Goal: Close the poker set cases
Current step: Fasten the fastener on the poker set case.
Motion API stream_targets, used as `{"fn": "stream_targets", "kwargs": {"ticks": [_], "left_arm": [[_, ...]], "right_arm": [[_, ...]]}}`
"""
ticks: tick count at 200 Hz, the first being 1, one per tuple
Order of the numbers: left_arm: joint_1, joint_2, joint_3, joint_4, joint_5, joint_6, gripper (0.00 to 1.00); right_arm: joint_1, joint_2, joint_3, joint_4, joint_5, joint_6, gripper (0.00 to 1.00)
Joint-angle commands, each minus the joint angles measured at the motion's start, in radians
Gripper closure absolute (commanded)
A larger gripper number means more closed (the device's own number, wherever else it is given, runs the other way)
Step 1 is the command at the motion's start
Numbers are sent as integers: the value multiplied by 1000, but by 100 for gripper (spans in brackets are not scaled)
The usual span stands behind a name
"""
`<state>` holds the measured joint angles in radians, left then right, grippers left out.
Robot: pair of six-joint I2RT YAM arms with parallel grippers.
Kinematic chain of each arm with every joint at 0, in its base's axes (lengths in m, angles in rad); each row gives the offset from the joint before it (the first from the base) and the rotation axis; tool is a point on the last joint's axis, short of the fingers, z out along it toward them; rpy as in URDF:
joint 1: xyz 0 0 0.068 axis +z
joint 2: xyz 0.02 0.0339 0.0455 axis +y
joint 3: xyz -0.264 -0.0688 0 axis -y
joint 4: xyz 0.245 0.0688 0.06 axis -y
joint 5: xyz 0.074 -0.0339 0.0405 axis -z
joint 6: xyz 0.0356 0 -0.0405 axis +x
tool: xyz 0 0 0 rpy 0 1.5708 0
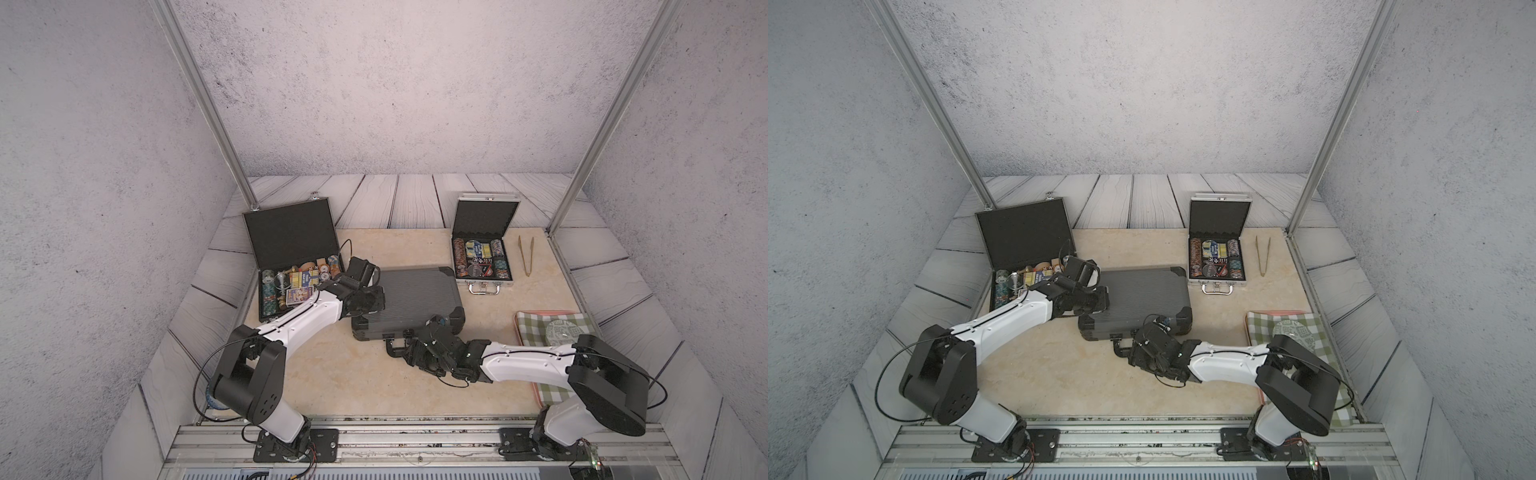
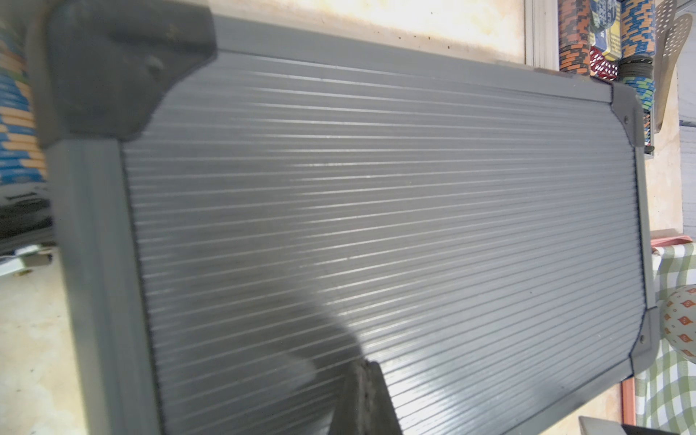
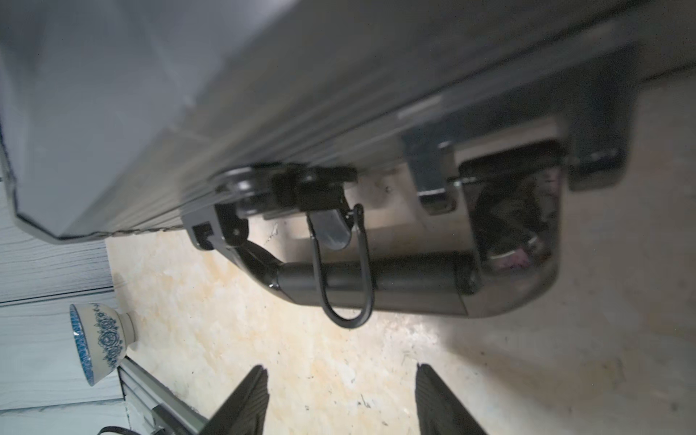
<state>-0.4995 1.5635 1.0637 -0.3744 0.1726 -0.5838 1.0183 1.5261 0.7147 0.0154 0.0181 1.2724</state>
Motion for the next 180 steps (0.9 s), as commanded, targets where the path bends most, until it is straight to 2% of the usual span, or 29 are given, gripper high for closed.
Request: {"fn": "stream_targets", "kwargs": {"ticks": [1,34,102,155,180], "left_arm": [[9,8,-41,-133,-26,2,100],[9,-1,-40,-139,-27,6,100],[9,-5,-44,-136,-27,6,100],[9,-4,-43,-140,-32,9,100],[9,-3,-36,-145,-38,12,100]], "right_arm": [[-1,-23,6,18,68,10,41],[-1,53,15,97,54,28,48],[-3,87,42,96,63,31,51],[-7,61,32,124,80,23,55],[-6,26,54,52,82,-33,53]]}}
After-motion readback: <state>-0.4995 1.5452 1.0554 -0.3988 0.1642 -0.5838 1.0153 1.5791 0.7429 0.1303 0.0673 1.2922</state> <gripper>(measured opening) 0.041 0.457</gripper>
